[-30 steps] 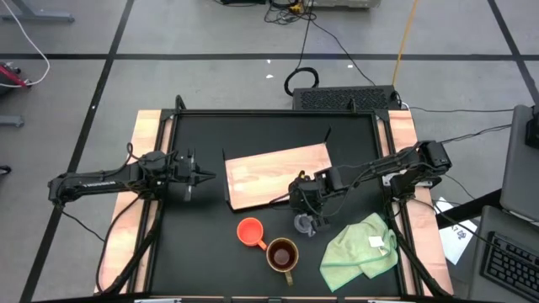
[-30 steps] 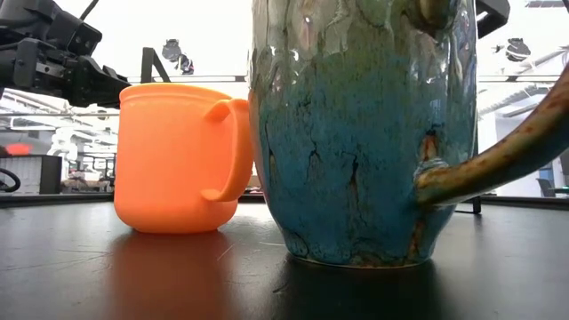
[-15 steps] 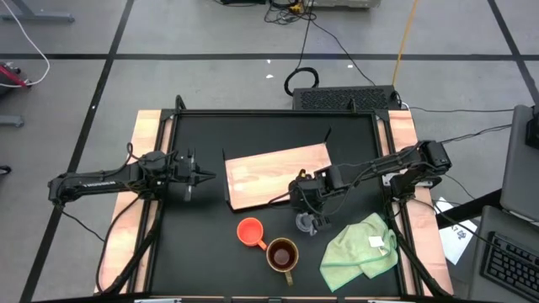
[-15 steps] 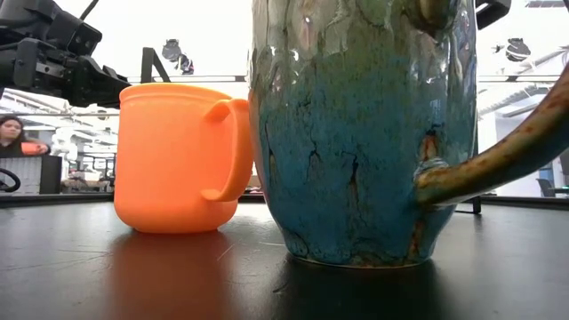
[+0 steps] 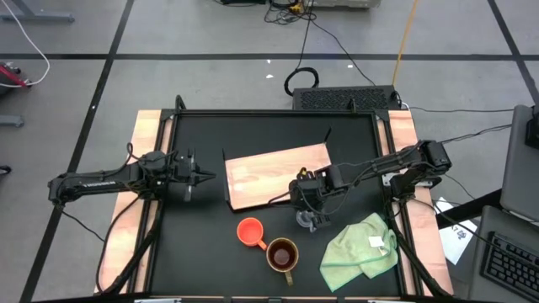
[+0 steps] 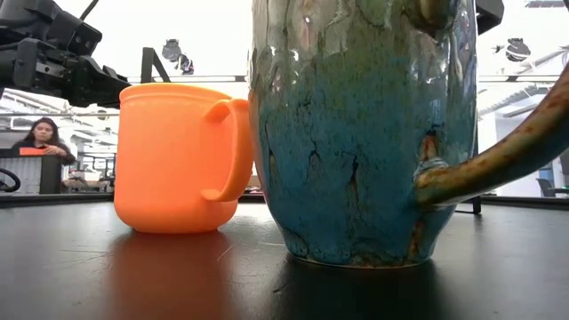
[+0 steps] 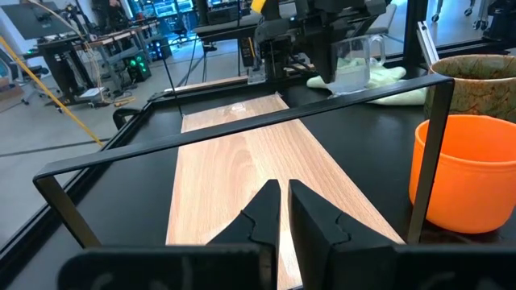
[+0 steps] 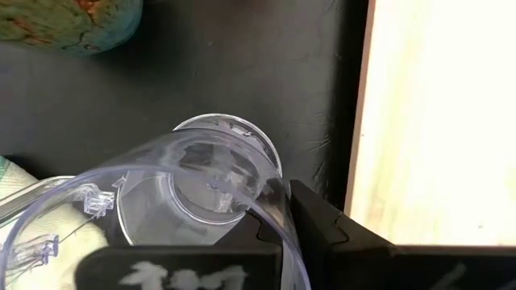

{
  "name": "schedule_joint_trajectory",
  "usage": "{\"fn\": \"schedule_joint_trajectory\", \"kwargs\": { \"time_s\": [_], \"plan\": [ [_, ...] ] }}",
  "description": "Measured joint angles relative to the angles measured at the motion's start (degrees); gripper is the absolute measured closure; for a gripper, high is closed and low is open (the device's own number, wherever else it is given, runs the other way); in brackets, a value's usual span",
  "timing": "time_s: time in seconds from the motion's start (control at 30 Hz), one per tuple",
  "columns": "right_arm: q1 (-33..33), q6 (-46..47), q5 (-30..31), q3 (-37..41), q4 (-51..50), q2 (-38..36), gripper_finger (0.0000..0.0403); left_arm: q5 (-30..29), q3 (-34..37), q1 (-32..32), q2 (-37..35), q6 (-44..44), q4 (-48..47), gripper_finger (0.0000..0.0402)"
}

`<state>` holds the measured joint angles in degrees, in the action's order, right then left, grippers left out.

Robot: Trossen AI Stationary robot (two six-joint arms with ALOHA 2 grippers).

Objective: Stack small to large cups/mugs on shelf
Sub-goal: Put the transparent mug on the shelf

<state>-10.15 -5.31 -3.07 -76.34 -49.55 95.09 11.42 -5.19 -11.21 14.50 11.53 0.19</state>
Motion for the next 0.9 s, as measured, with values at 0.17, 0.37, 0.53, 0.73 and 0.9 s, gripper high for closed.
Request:
{"fn": "schedule_joint_trajectory", "kwargs": {
  "time_s": [0.17, 0.37, 0.53, 0.73, 0.9],
  "plan": [
    [0.85, 0.55, 0.00, -2.61, -1.69, 0.50, 0.0403, 0.01, 0.00, -0.02, 0.00, 0.00, 0.00, 0.0371],
    [3.06, 0.02, 0.30, -8.75, -5.60, 0.83, 0.0403, 0.00, 0.00, -0.02, 0.00, 0.00, 0.02, 0.0371],
    [5.19, -1.09, 0.09, -12.35, -8.82, 0.85, 0.0403, 0.00, 0.00, -0.02, 0.00, 0.00, 0.00, 0.0371],
    [7.06, -2.34, 0.04, -17.69, -11.77, 3.09, 0.0403, 0.00, 0.00, -0.01, 0.00, 0.01, 0.00, 0.0371],
    [8.07, -4.72, 0.04, -26.00, -16.90, 9.65, 0.0403, 0.01, 0.00, -0.01, 0.00, 0.00, 0.00, 0.0371]
  ]
}}
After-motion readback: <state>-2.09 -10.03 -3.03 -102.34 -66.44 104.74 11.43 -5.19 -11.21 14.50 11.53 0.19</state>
